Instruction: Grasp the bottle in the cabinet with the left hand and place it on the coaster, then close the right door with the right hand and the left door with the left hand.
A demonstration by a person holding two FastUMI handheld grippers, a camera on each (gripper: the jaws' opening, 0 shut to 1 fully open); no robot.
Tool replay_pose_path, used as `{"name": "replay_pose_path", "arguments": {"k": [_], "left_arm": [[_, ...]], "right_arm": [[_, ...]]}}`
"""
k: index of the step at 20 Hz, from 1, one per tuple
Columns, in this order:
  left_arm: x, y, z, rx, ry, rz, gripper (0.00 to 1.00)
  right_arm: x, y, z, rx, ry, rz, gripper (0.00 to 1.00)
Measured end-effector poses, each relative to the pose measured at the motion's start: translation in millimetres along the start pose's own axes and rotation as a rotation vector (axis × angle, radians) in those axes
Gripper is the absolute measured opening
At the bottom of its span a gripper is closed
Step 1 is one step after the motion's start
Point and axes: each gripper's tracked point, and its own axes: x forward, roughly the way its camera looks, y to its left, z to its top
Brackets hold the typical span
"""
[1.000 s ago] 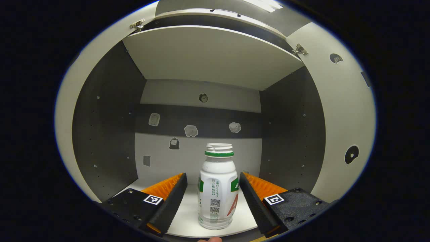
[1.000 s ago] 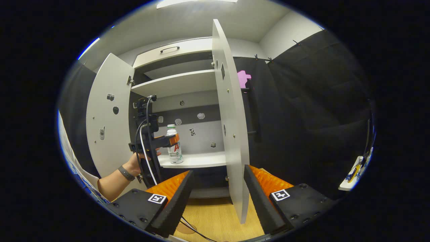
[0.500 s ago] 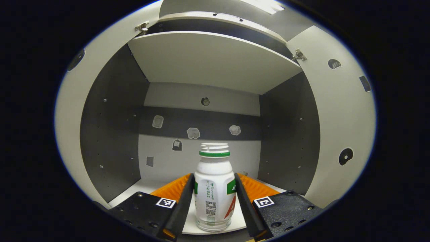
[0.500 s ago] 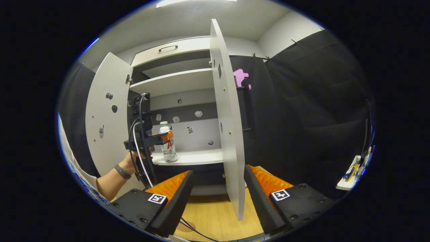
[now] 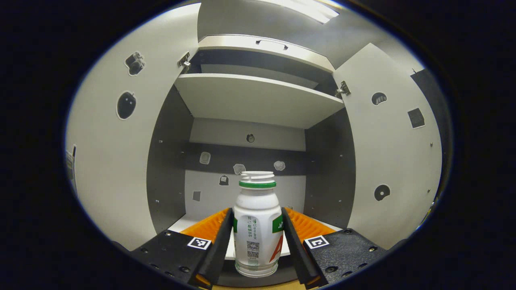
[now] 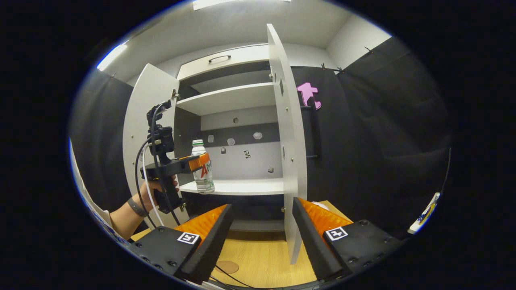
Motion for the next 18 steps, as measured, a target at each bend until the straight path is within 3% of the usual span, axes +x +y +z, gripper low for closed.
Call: {"name": "replay_pose_path", "arguments": {"k": [5, 9, 12, 18], "left_arm": [[-52.1, -16.6, -15.7, -0.036, 0.021, 0.010, 0.70], [-86.1, -40.2, -53.1, -0.133, 0.058, -0.017, 0.70], [-108.7, -43.9, -89.3, -0.166, 0.074, 0.028, 0.70], [-145.9, -54.0, -156.9, -0.079, 0.084, 0.107, 0.70]], "right_arm": [[-9.3, 4.8, 6.9, -0.015, 0.004, 0.086, 0.97], [-16.1, 2.6, 15.9, -0.020, 0.004, 0.127, 0.97], [-22.5, -3.2, 21.4, -0.025, 0.000, 0.133, 0.97], [-27.1, -13.4, 29.3, -0.043, -0.010, 0.110, 0.97]]}}
